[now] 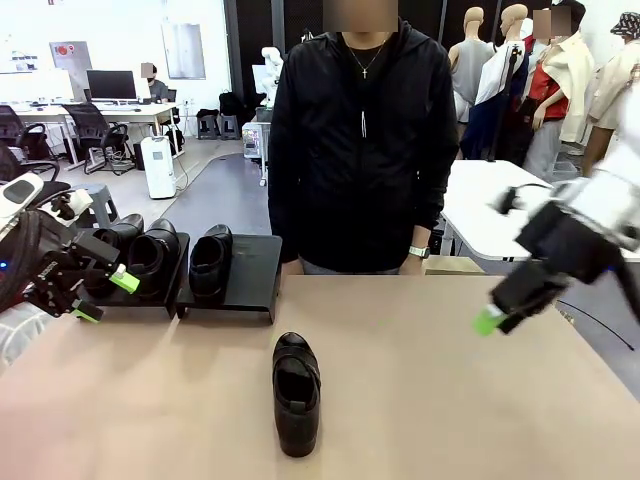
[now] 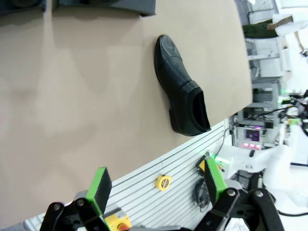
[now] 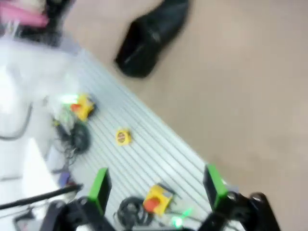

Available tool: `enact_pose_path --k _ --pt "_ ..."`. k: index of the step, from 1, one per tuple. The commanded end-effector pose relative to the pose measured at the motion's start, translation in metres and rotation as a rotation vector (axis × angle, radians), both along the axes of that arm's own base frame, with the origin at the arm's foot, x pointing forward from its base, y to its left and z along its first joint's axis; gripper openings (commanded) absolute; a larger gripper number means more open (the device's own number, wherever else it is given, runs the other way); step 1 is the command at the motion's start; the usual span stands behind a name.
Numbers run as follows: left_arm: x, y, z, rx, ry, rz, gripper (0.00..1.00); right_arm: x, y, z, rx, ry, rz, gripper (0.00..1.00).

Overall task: Organize the shoes by placing them on the stand.
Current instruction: Pick up one Shoe and place it in the middle of the table.

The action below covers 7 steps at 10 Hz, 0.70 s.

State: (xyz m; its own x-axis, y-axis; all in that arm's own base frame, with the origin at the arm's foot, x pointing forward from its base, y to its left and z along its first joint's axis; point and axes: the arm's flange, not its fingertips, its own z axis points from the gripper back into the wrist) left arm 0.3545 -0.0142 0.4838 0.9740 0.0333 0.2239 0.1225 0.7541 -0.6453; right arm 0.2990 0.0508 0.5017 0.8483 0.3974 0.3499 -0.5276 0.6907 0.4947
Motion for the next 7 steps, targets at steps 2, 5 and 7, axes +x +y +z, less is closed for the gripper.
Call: enact_pose_path --k 2,5,7 --pt "-0.001 0.001 -0.001 -0.014 -0.009 -0.004 1.00 0.005 -0.097 -0.064 0.214 -0.212 -0.221 1.00" --pt "-0.001 0.001 -0.001 -0.014 -0.009 -0.004 1.00 0.021 -0.130 -0.021 0.188 -0.166 -0.276 1.00" --pt "-0.001 0.001 -0.001 -0.014 -0.009 -0.004 1.00 0.021 -0.130 -0.021 0.188 -0.166 -0.276 1.00"
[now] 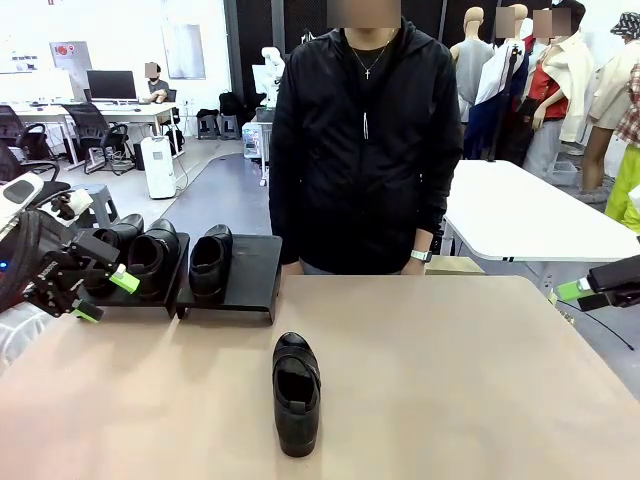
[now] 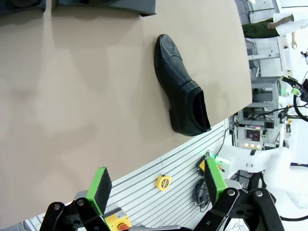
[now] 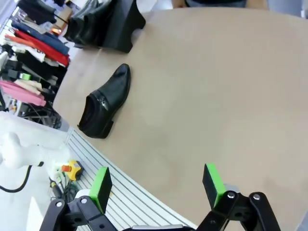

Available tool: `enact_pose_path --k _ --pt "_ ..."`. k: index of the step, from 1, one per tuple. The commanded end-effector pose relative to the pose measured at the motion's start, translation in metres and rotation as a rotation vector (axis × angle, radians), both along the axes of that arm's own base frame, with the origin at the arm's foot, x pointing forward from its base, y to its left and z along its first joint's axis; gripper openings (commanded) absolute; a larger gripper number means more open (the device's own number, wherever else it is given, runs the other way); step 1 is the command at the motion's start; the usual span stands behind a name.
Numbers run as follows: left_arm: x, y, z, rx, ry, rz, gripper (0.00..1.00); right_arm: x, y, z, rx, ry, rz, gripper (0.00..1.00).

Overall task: Organize the shoes by placing them on the stand.
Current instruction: Pick up one Shoe and place it in the middle of the table, then place the Shoe from the middle of the table onto the Shoes Stand.

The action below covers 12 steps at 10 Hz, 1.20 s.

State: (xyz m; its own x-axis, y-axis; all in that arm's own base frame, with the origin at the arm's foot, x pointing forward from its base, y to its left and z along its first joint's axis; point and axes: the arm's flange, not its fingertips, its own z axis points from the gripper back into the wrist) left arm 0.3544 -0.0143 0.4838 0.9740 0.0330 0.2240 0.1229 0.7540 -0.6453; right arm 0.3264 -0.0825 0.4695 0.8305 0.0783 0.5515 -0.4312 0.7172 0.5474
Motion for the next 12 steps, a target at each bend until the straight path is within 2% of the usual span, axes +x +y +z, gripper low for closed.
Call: enact_pose_path --k 1,11,12 --pt "-0.001 0.001 -0.001 -0.014 -0.009 -0.004 1.00 -0.007 0.003 0.012 -0.007 0.017 -0.005 1.00" --pt "0.000 0.000 0.000 0.000 0.000 0.000 1.00 -0.007 0.003 0.012 -0.007 0.017 -0.005 1.00" --pt "-0.001 -0.042 0.002 0.067 0.014 -0.041 1.00 -0.007 0.003 0.012 -0.007 0.017 -0.005 1.00"
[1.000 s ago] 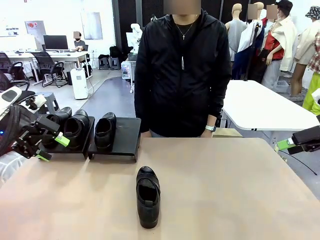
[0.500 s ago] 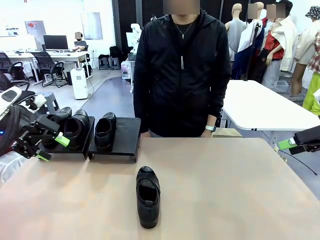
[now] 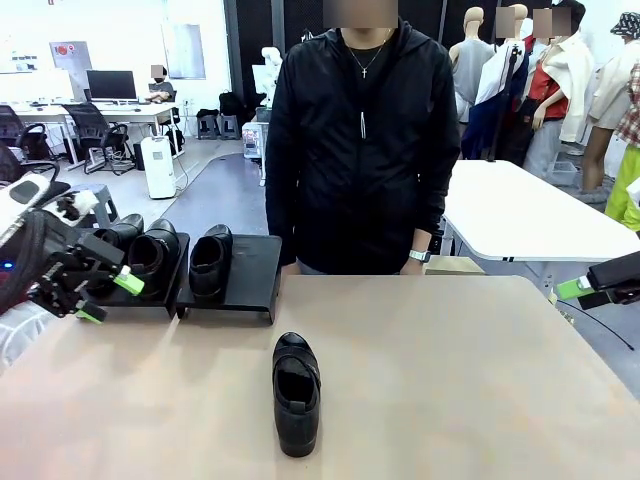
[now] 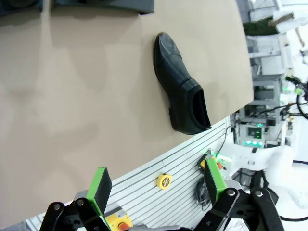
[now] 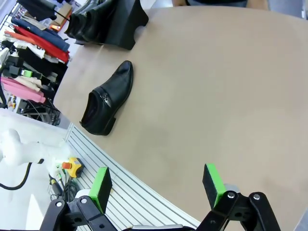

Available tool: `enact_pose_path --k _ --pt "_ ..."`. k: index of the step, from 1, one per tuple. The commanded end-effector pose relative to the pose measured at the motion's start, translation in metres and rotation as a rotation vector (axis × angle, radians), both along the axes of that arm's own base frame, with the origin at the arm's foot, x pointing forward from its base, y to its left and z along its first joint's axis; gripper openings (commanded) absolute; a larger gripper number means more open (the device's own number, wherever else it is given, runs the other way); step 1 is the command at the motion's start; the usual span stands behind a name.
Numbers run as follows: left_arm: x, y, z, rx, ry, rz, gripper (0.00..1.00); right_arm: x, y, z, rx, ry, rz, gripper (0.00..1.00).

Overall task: Organize the shoes by placing them on the stand.
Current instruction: Place the Shoe from the middle of the table onto the Shoes Stand.

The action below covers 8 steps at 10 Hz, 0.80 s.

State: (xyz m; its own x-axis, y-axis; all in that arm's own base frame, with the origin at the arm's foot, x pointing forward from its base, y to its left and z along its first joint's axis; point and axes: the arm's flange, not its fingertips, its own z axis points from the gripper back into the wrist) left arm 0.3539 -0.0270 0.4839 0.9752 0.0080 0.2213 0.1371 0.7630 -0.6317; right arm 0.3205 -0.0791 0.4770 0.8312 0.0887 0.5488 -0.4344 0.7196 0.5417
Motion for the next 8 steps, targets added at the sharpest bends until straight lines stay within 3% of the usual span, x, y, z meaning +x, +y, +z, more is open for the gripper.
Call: enact_pose_path --k 1,2,4,5,7,8 --pt "0.005 -0.086 -0.007 0.174 0.087 -0.032 1.00 -0.001 0.000 0.004 0.003 0.015 -0.012 1.00" --pt "0.005 -0.141 -0.018 0.338 0.130 -0.085 1.00 -0.001 0.000 0.004 0.003 0.015 -0.012 1.00" --pt "-0.006 -0.225 -0.038 0.519 0.118 -0.100 1.00 -0.001 0.000 0.004 0.003 0.015 -0.012 1.00" --pt "-0.009 -0.255 -0.053 0.597 0.117 -0.048 1.00 -0.001 0.000 0.004 0.003 0.015 -0.012 1.00" --pt "-0.011 -0.282 -0.059 0.575 0.076 0.048 1.00 -0.001 0.000 0.004 0.003 0.015 -0.012 1.00" --pt "-0.035 -0.275 -0.063 0.550 0.093 -0.067 1.00 -0.001 0.000 0.004 0.003 0.015 -0.012 1.00"
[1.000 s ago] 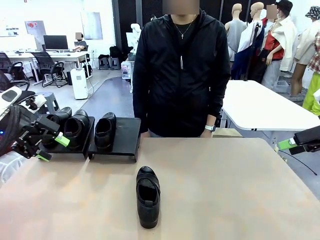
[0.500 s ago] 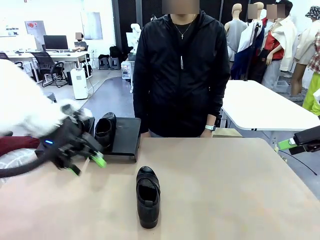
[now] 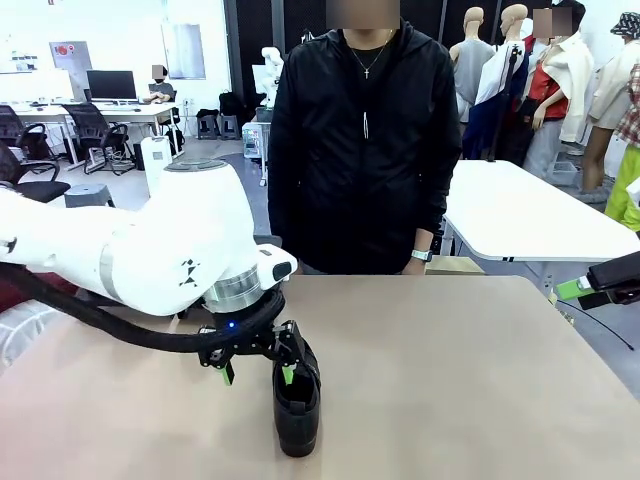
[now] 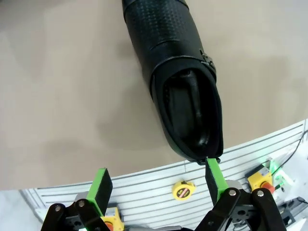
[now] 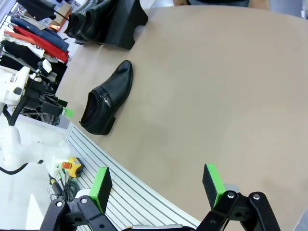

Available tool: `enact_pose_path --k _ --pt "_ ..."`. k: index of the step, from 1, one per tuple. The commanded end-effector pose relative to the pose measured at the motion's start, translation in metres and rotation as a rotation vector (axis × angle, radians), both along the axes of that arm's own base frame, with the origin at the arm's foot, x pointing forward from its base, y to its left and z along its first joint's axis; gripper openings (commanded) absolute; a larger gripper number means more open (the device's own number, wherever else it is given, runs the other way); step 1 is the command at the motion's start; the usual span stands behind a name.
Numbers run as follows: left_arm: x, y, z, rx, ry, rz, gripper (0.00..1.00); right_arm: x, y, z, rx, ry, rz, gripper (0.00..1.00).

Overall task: Organize the shoes by placing them on the stand.
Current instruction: Place the Shoe from the middle of the table onto the Shoes Stand.

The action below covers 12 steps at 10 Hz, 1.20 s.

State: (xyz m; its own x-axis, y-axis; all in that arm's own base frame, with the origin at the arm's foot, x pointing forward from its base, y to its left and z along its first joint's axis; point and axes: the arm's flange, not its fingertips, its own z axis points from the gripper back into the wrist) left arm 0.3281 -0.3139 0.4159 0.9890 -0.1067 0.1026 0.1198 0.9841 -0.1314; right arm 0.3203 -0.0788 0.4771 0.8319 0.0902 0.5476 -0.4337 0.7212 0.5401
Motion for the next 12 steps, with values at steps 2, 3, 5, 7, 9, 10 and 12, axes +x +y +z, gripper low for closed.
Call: enact_pose_path --k 2,3,5,7,9,10,12 --pt "-0.002 0.000 -0.001 -0.050 -0.050 -0.064 1.00 -0.001 0.000 0.004 0.006 0.014 -0.012 1.00" --pt "0.004 -0.005 -0.007 -0.034 -0.021 -0.033 1.00 -0.001 0.000 0.004 0.006 0.014 -0.012 1.00" --pt "0.023 -0.016 -0.026 -0.024 0.003 0.058 1.00 -0.001 0.000 0.004 0.006 0.014 -0.012 1.00" --pt "0.035 -0.024 -0.048 0.029 0.054 0.105 1.00 -0.001 0.000 0.004 0.006 0.014 -0.012 1.00" --pt "0.043 -0.026 -0.063 0.094 0.067 0.168 1.00 -0.001 0.000 0.004 0.006 0.014 -0.012 1.00" --pt "0.045 -0.026 -0.065 0.114 0.084 0.170 1.00 -0.001 0.000 0.004 0.006 0.014 -0.012 1.00" --pt "0.045 -0.024 -0.063 0.101 0.088 0.186 0.00 -0.001 0.000 0.004 0.006 0.014 -0.012 1.00"
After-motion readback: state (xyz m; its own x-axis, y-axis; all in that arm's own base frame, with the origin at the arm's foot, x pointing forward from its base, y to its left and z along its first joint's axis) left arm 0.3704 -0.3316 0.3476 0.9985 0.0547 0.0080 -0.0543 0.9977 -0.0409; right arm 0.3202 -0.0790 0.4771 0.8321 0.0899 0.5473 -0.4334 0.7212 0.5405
